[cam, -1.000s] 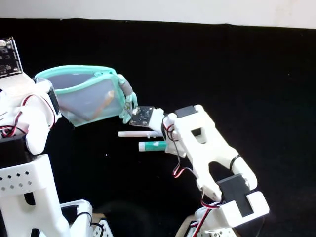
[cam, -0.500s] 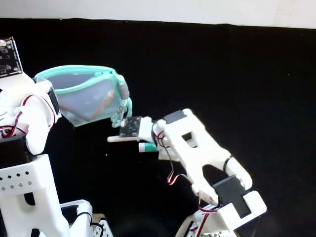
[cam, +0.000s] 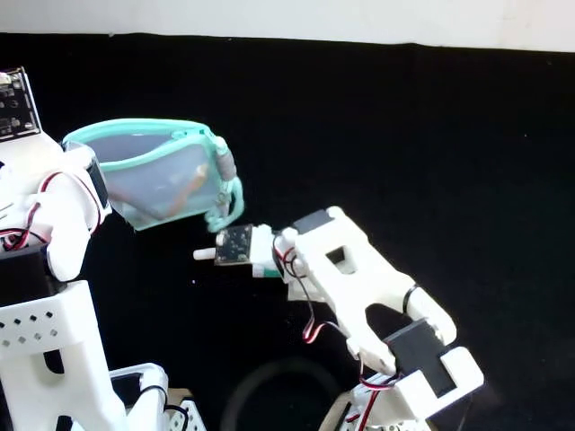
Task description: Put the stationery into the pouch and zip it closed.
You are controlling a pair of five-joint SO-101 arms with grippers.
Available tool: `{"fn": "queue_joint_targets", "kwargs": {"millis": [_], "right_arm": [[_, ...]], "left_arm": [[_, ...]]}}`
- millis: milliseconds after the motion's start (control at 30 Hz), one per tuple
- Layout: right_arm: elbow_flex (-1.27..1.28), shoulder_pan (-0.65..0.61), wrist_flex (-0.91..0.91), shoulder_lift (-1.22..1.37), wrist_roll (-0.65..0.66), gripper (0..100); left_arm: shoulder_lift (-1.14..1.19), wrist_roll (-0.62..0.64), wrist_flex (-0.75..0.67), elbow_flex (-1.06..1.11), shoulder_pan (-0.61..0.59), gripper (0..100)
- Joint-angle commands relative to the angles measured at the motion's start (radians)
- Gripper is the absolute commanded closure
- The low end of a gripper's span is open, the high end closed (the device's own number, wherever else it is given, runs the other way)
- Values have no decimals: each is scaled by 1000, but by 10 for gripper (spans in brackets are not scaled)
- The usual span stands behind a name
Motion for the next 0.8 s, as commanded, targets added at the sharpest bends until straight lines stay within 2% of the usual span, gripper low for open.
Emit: {"fn": "queue_joint_targets", "kwargs": {"millis": [0,133,300,500,667,767], "right_arm": [[41,-5,-93,-28,28,783],[54,-4,-105,-28,28,800],[54,-4,-105,-30,26,998],[53,-2,-104,-36,-55,991],[53,45,-96,-42,-112,991],[51,73,-24,-44,-133,991]], "left_arm": [[67,-5,18,13,7,994],[67,-5,18,13,7,994],[67,-5,18,13,7,994],[67,-5,17,13,7,994],[67,-5,15,15,7,994],[67,-5,15,15,7,994]]}}
